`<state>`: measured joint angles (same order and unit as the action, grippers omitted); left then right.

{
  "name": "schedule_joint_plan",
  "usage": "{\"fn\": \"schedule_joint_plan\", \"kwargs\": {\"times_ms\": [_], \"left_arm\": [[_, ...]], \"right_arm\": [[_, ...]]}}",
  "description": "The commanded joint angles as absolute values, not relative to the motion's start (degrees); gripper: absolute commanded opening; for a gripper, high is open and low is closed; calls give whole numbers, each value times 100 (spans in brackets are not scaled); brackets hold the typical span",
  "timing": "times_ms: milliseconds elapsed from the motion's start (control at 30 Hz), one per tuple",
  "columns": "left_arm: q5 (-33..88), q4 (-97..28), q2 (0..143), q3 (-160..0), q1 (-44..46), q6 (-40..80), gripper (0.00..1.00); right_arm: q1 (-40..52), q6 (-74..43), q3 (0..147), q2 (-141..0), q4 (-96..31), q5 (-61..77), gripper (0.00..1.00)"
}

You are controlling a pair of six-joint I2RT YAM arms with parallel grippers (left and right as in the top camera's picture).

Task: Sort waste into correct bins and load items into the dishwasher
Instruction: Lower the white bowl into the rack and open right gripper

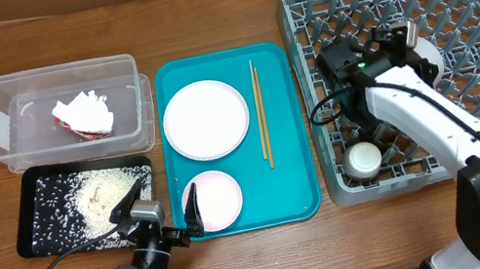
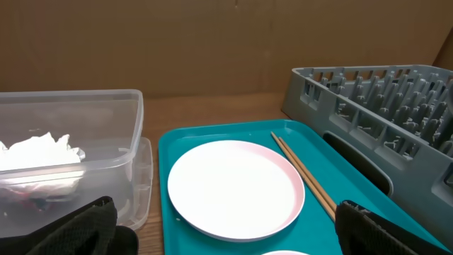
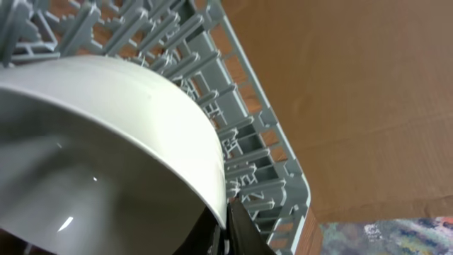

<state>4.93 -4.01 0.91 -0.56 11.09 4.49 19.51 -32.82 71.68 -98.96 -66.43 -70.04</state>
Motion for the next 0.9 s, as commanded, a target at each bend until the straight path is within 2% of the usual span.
{"fn": "schedule_joint_plan", "kwargs": {"times_ms": [0, 233, 867], "left_arm": [[493, -403, 30, -27, 1090, 532, 100], [491, -401, 30, -27, 1090, 530, 100], [493, -401, 30, -27, 1090, 530, 100]], "right_arm": [[1946, -3301, 7175, -9913, -6423, -7725, 5], [1719, -1931, 7175, -9913, -5280, -7771, 5], [1826, -1946, 6851, -9913, -5443, -7297, 4]]}}
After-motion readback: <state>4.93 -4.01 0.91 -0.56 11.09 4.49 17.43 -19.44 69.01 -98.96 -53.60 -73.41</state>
